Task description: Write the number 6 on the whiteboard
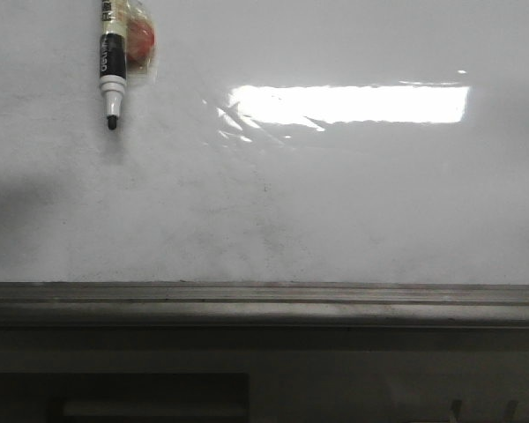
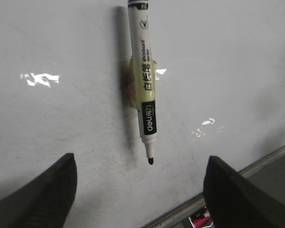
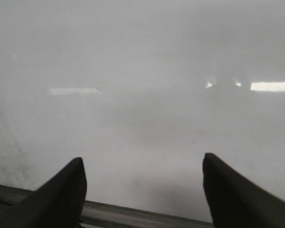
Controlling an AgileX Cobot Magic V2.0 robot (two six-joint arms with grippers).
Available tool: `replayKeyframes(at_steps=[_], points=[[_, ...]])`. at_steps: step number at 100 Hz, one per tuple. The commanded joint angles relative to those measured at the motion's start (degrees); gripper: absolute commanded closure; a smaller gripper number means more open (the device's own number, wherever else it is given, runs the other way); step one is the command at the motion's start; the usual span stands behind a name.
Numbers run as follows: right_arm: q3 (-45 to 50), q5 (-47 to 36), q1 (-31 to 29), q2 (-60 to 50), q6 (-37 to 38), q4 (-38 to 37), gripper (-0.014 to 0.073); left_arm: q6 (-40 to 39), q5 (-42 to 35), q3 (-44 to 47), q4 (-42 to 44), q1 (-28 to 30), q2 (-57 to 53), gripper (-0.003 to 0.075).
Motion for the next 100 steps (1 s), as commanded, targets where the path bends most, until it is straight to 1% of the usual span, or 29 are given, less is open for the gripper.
replayKeyframes(at_steps=[1, 22, 28, 40, 51, 59, 66, 76, 81, 83, 86, 90, 95, 97, 99, 100], points=[[-2.1, -4.9, -0.1, 0.9, -0.8, 1.2, 0.0126, 2.6, -5.2, -1.9, -4.5, -3.0, 2.4, 0.0208], [-2.1, -5.3, -0.1, 0.9, -0.8, 1.2, 0.0126, 2.6, -17.1, -2.0, -4.5, -12.8, 7.6, 0.0208], [-2.1, -5.3, -0.1, 0.9, -0.8, 1.2, 0.0126, 2.9, -21.5, -2.0, -4.5, -15.9, 9.3, 0.0208], [-2.1, -5.4, -0.1, 0.9, -0.8, 1.2, 0.0126, 2.9, -27.8, -2.7, -4.3, -20.0, 12.2, 0.0208], [-2.1, -5.4, -0.1, 0.9, -0.8, 1.2, 0.0126, 2.9, -32.2, -3.8, -4.1, -21.8, 14.6, 0.0208], [-2.1, -5.3, -0.1, 0.9, -1.1, 1.2, 0.0126, 2.9, -34.3, -4.2, -3.4, -21.8, 16.1, 0.0212], [-2.1, -5.0, -0.1, 0.9, -1.5, 1.2, 0.0126, 2.9, -34.7, -4.2, -2.5, -21.8, 17.3, 0.0239], [-2.1, -4.7, -0.1, 0.9, -1.5, 1.2, 0.0126, 2.9, -34.7, -4.2, -2.2, -21.8, 18.5, 0.0310], [-2.1, -4.7, -0.1, 0.9, -1.5, 1.2, 0.0126, 2.9, -34.4, -4.2, -1.9, -21.8, 18.9, 0.0362], [-2.1, -4.7, -0.1, 0.9, -1.5, 1.2, 0.0126, 2.9, -34.3, -4.2, -1.9, -21.8, 18.9, 0.0399], [-2.1, -4.7, -0.1, 0.9, -1.5, 1.2, 0.0126, 2.9, -34.3, -4.2, -1.9, -21.8, 19.0, 0.0430], [-2.1, -4.7, -0.1, 0.9, -1.5, 1.2, 0.0126, 2.9, -34.1, -4.2, -1.9, -21.8, 19.0, 0.0511], [-2.1, -4.7, -0.1, 0.9, -1.5, 1.2, 0.0126, 2.9, -34.2, -4.2, -1.8, -21.8, 19.0, 0.0589], [-2.1, -4.7, -0.1, 0.9, -1.5, 1.2, 0.0126, 2.9, -34.0, -4.2, -1.6, -21.8, 19.0, 0.0645], [-2.1, -4.7, -0.1, 0.9, -1.5, 1.2, 0.0126, 2.9, -33.9, -4.2, -1.1, -21.8, 19.0, 0.0673], [-2.1, -4.7, -0.1, 0.9, -1.5, 1.2, 0.0126, 2.9, -33.7, -4.2, -0.8, -21.8, 19.0, 0.0716]])
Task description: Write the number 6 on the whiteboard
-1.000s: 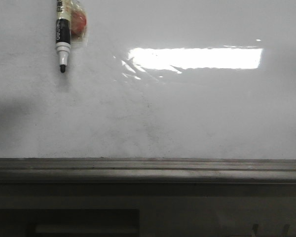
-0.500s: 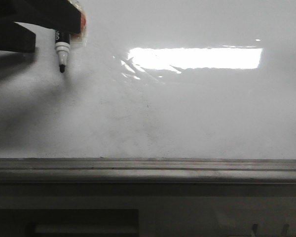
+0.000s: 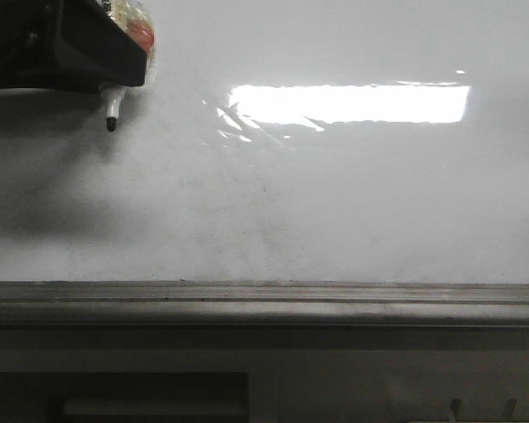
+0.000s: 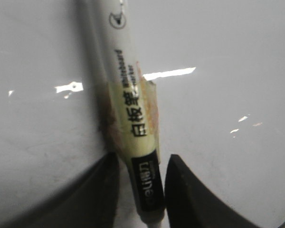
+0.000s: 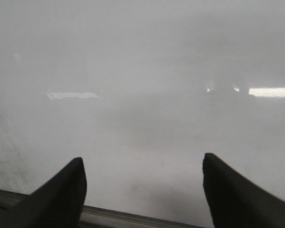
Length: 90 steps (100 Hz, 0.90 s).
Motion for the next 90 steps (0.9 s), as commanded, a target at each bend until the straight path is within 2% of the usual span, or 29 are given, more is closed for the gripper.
replayKeyframes(at_steps=[1, 3, 19, 28, 47, 57, 68, 90], points=[[-2.1, -3.5, -0.1, 0.9, -0.9, 1.2, 0.0126, 0.0, -2.3, -1.4, 1.2, -0.2, -0.3, 0.0716], [-2.1, -3.5, -0.1, 0.9, -0.9, 1.2, 0.0126, 0.0, -2.1, -1.4, 1.8, -0.2, -0.3, 0.0739], [-2.3, -2.5, -0.1, 1.0, -1.4, 1.2, 0.0127, 0.3, 0.0, -1.4, 4.3, -0.2, -1.8, 0.0741], [-3.3, 0.6, -0.1, 2.9, -4.9, 4.0, 0.0126, 1.0, 4.4, -1.8, 9.1, -0.2, -4.1, 0.0741], [-7.2, 10.0, -0.1, 13.0, -21.9, 24.6, 0.0126, 1.0, 22.7, -6.4, 20.3, -0.2, -6.2, 0.0741], [-9.8, 14.9, -0.1, 19.3, -29.0, 33.4, 0.0126, 1.0, 27.6, -7.7, 24.1, -1.1, -6.2, 0.0741], [-12.7, 19.0, -0.1, 24.6, -33.7, 40.8, 0.0126, 0.9, 28.2, -7.8, 26.8, -3.9, -6.1, 0.0741], [-19.0, 24.3, 3.2, 33.9, -34.9, 41.2, 0.0126, -0.6, 25.0, -8.0, 30.1, -9.3, -4.4, 0.0741]])
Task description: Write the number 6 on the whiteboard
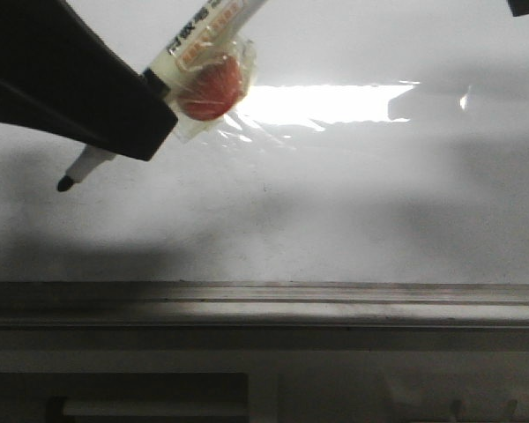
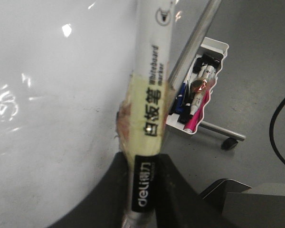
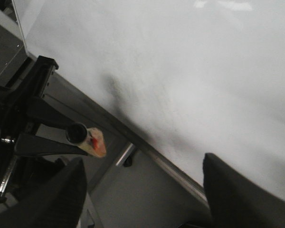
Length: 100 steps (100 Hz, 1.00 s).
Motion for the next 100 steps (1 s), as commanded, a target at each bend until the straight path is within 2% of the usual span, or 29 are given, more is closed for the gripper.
replayKeyframes(at_steps=[1, 23, 54, 63, 87, 100], points=[[-4.0, 2.2, 2.1, 3.0, -1.6, 4.3, 0.0126, -1.3, -4.5, -2.4, 0.0, -1.9, 0.5, 0.0741], [-8.6, 3.0, 9.6, 9.4, -1.7, 2.2, 0.0126, -1.4, -4.4, -5.7, 1.0, -3.6, 4.6, 0.0741], [-12.2, 5.3, 13.8, 15.0, -1.9, -0.1, 0.0138, -1.4, -4.6, -8.4, 1.2, -3.8, 7.0, 0.0741], [-12.3, 5.7, 13.8, 15.6, -3.1, -0.1, 0.0237, -1.4, -4.8, -8.8, 1.2, -3.8, 7.0, 0.0741], [-12.3, 5.8, 13.8, 16.3, -6.0, -0.2, 0.0663, -1.4, -5.6, -8.8, 1.2, -3.8, 7.0, 0.0740], [-12.3, 5.8, 13.8, 16.3, -6.6, -0.2, 0.0655, -1.4, -6.1, -8.8, -0.9, -3.7, 7.0, 0.0736]])
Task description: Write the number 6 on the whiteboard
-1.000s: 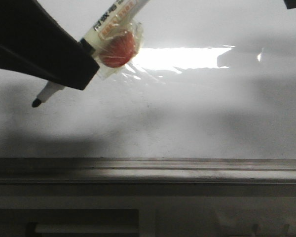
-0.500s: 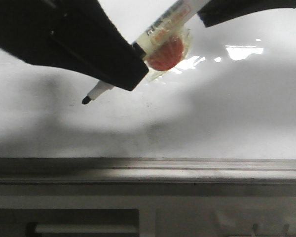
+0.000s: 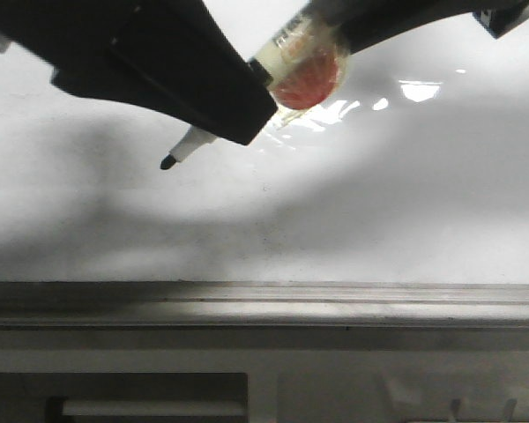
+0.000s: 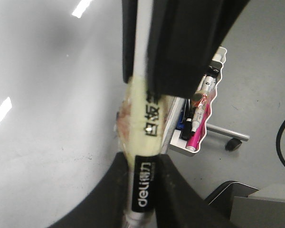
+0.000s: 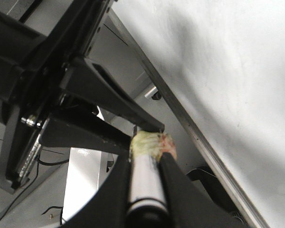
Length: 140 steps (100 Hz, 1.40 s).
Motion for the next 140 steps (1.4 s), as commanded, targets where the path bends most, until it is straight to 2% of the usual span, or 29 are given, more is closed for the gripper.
replayKeyframes(at_steps=[1, 6, 11, 12, 16, 19, 20, 27, 35, 50, 64, 79, 93, 109, 126, 140], points=[[-2.0, 0.7, 0.1, -1.2, -2.0, 3.3, 0.0655, -0.4, -4.1, -2.1, -3.2, -0.3, -1.1, 0.0735], [-2.0, 0.7, 0.1, -1.2, -2.3, 3.3, 0.0653, -0.4, -4.3, -2.2, -3.9, 0.1, -1.1, 0.0708], [-2.0, 0.6, 0.1, -1.4, -2.7, 3.3, 0.0642, -0.4, -4.3, -2.2, -3.9, 0.7, -1.2, 0.0645], [-1.9, 0.6, 0.1, -1.5, -3.0, 3.3, 0.0641, -0.4, -4.3, -2.2, -4.0, 1.0, -1.2, 0.0610], [-1.4, -0.1, 0.1, -2.1, -3.3, 3.3, 0.0638, -0.4, -4.2, -2.2, -4.8, 1.7, -1.3, 0.0554], [-0.9, -0.9, 0.1, -2.7, -3.3, 3.3, 0.0638, -0.4, -4.1, -2.2, -5.7, 2.4, -1.6, 0.0459], [-0.5, -1.2, 0.1, -3.1, -3.5, 3.3, 0.0638, -0.4, -4.1, -2.2, -5.9, 2.9, -1.6, 0.0459], [2.3, -4.5, 0.1, -5.8, -3.9, 3.3, 0.0638, -0.4, -4.0, -2.2, -8.4, 5.0, -2.5, 0.0290], [6.9, -11.0, 0.1, -10.5, -5.0, 3.3, 0.0638, -0.4, -4.1, -2.0, -12.3, 8.2, -4.0, 0.0204], [15.9, -24.2, 0.1, -22.6, -5.7, 3.2, 0.0638, -0.4, -5.9, 0.1, -15.1, 13.0, -8.0, 0.0220], [21.6, -33.1, 0.1, -30.8, -5.7, 2.8, 0.0638, -0.4, -12.1, 3.8, -18.2, 14.8, -12.0, 0.0230], [25.4, -37.6, 0.1, -33.4, -5.7, 2.9, 0.0638, -0.4, -20.6, 7.4, -23.0, 14.8, -15.4, 0.0230], [27.1, -43.7, 0.1, -32.8, -5.7, 2.9, 0.0638, -0.4, -21.7, 9.3, -23.5, 14.8, -16.8, 0.0231], [27.8, -39.9, 0.1, -29.2, -5.7, 2.2, 0.0638, -0.4, -21.7, 9.4, -23.5, 14.8, -17.0, 0.0231], [27.7, -32.7, 0.1, -25.2, -5.4, -2.6, 0.0638, -0.4, -21.7, 9.4, -23.5, 14.8, -17.0, 0.0230], [27.7, -34.3, 0.1, -26.3, 0.2, -9.3, 0.0638, -0.4, -21.7, 9.4, -23.5, 14.8, -17.0, 0.0230]])
